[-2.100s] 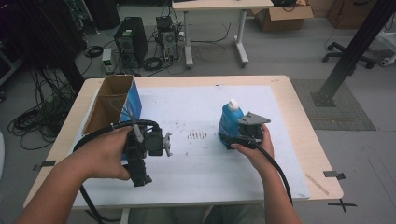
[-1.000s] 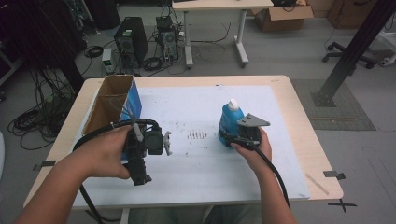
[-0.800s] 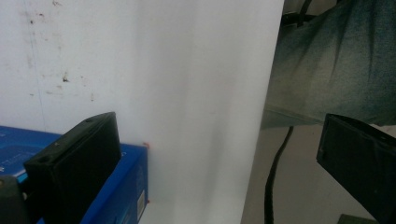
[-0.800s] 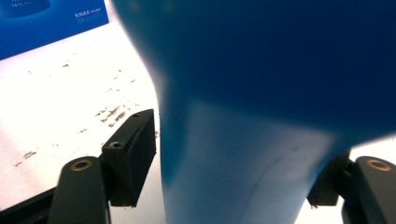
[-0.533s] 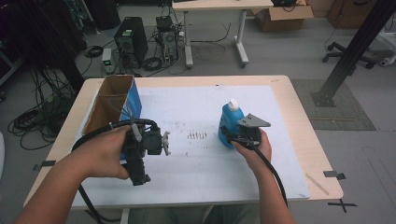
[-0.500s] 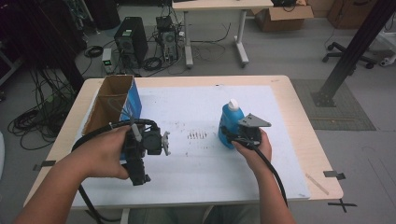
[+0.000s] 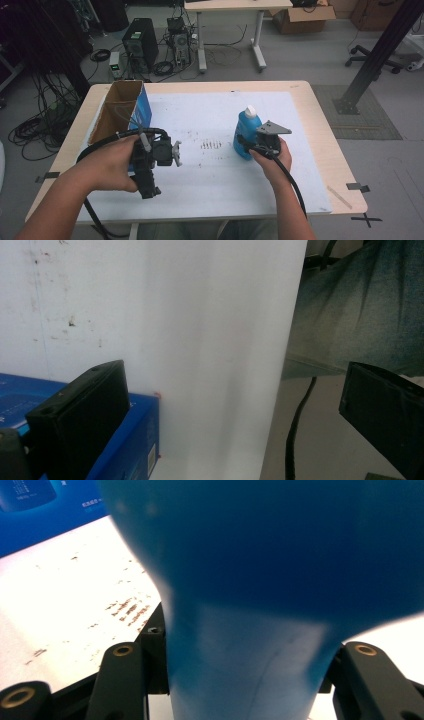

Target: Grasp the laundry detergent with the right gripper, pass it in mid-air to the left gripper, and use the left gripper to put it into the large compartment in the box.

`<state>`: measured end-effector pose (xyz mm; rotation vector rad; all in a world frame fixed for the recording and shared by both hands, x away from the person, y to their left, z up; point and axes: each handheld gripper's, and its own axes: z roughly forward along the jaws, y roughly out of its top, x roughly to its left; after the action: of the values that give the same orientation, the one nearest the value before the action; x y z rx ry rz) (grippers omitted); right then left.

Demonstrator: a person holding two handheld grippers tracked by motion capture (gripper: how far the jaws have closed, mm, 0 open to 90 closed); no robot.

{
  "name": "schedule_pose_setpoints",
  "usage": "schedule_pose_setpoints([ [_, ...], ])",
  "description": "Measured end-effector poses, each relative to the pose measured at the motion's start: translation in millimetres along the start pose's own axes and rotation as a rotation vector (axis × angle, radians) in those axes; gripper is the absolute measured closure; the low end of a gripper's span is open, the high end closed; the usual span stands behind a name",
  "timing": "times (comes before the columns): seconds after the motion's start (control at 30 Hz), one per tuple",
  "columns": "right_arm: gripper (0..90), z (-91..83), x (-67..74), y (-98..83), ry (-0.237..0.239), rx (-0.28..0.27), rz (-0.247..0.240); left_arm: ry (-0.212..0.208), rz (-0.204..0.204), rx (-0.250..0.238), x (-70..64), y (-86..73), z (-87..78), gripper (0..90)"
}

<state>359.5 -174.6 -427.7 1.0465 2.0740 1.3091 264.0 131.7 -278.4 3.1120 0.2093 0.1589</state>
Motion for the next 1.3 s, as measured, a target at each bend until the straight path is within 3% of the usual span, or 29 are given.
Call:
schedule_pose_setpoints([
  [0.1,45.9,-3.0,1.3,2.1,0.01,0.0,-0.019,0.002,0.003,-0.002,0.7,1.2,-0.1,0.3],
  [0.27,45.8,-15.4,2.6,12.8,0.082,-0.025,-0.047,0.005,0.002,-0.001,1.8,4.3,-2.2,0.2],
  [0.53,45.8,-43.1,12.1,38.0,0.284,-0.054,-0.176,0.012,0.002,-0.008,5.2,7.9,-9.1,0.2],
  [0.77,45.7,-58.9,17.3,41.6,0.452,-0.055,-0.263,0.01,0.006,-0.006,7.1,14.2,-11.2,0.2],
  [1.07,45.7,-63.4,21.9,37.3,0.549,-0.014,-0.351,0.017,0.011,-0.01,11.6,26.0,-16.7,0.2],
  [1.3,45.7,-61.2,30.4,35.1,0.653,-0.013,-0.38,0.018,0.024,-0.015,15.9,38.0,-20.8,0.3],
])
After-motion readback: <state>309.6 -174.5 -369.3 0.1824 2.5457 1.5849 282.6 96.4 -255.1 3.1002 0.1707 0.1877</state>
